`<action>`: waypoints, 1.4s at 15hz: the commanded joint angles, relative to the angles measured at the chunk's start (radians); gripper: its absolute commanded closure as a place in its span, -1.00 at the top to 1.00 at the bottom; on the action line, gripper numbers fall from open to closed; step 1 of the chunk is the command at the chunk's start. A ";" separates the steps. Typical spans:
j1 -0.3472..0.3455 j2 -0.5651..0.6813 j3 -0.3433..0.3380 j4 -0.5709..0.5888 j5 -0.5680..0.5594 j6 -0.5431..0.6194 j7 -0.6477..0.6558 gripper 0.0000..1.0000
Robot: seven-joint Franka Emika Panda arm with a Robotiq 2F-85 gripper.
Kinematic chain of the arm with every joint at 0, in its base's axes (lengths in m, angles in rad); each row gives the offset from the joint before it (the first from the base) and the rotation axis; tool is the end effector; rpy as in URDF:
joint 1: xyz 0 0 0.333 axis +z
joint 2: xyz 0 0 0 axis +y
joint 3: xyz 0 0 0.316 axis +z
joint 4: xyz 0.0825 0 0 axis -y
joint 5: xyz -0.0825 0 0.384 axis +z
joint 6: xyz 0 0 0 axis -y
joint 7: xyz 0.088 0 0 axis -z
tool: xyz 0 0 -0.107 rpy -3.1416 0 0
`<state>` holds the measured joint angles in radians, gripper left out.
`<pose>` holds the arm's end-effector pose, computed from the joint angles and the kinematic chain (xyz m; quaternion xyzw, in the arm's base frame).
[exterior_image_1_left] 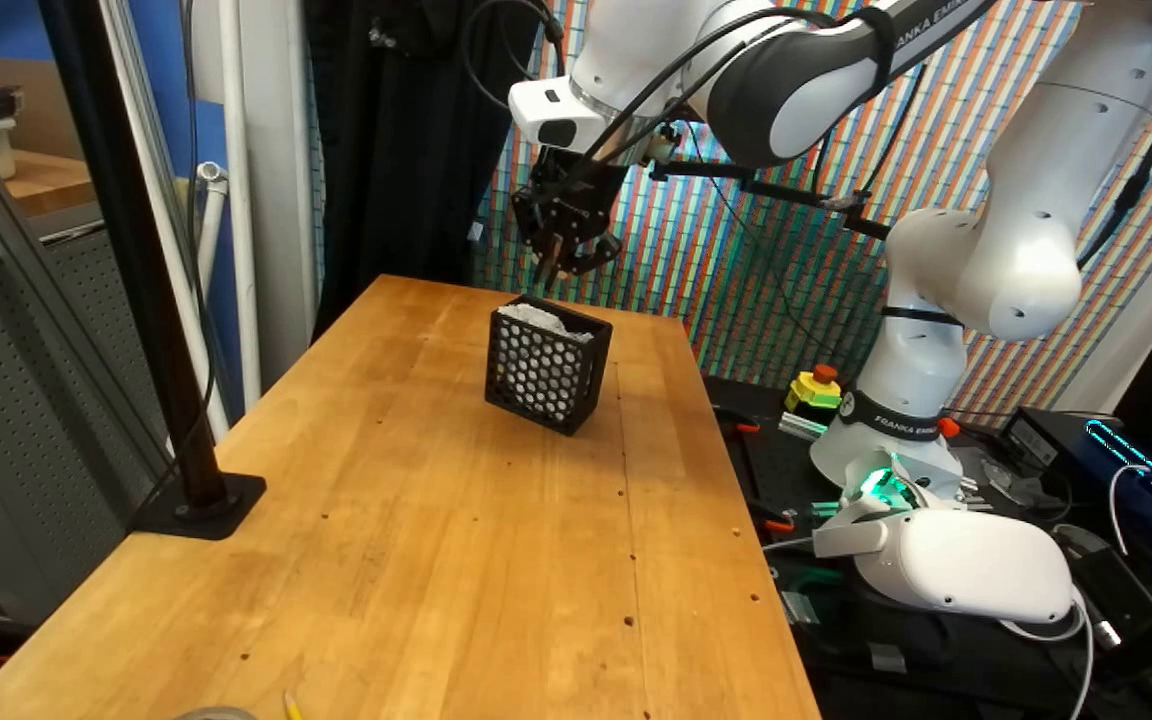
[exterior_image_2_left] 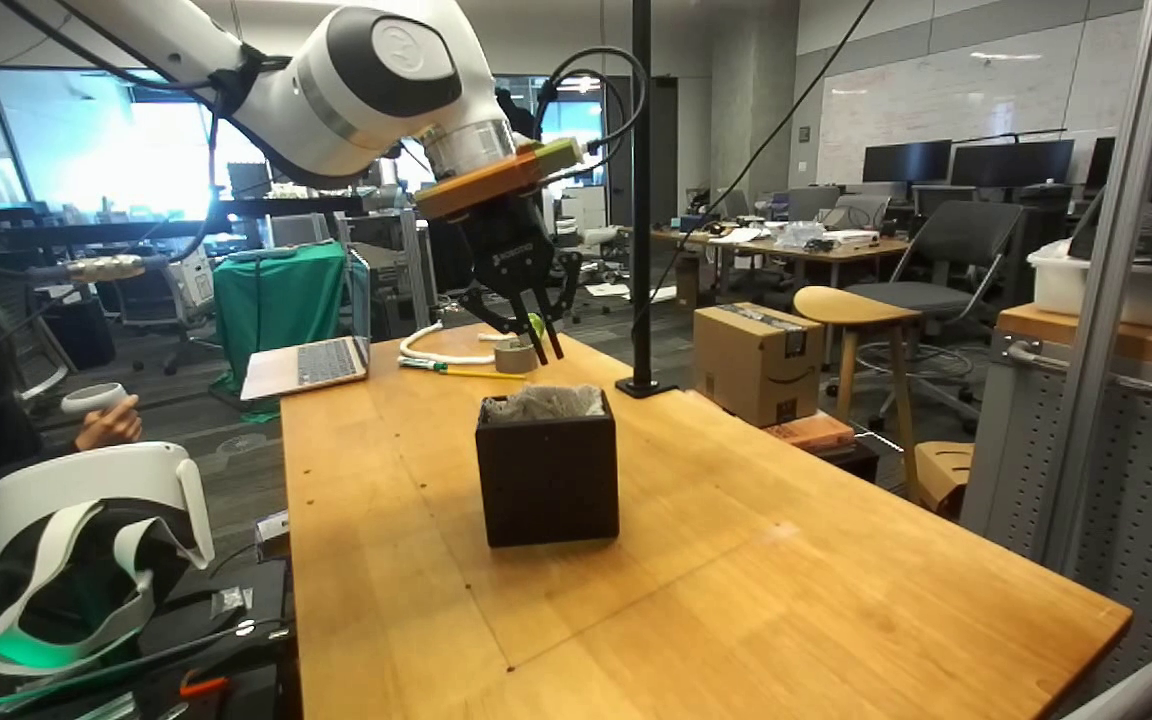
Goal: Put the white towel inside the black basket
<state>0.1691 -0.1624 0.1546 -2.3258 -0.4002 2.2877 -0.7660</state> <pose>0.4733 0.1506 0.4176 0.7722 0.6094 0.0196 0.1784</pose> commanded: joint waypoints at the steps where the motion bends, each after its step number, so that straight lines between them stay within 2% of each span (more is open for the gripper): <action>1: 0.006 0.026 -0.013 0.017 0.031 0.028 -0.019 -0.68; 15: -0.008 0.131 -0.013 0.030 0.071 0.042 -0.023 -0.68; 21: -0.024 0.162 -0.025 0.011 0.124 0.044 -0.036 -0.69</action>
<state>0.1591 -0.0173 0.1400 -2.3139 -0.3159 2.3203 -0.7697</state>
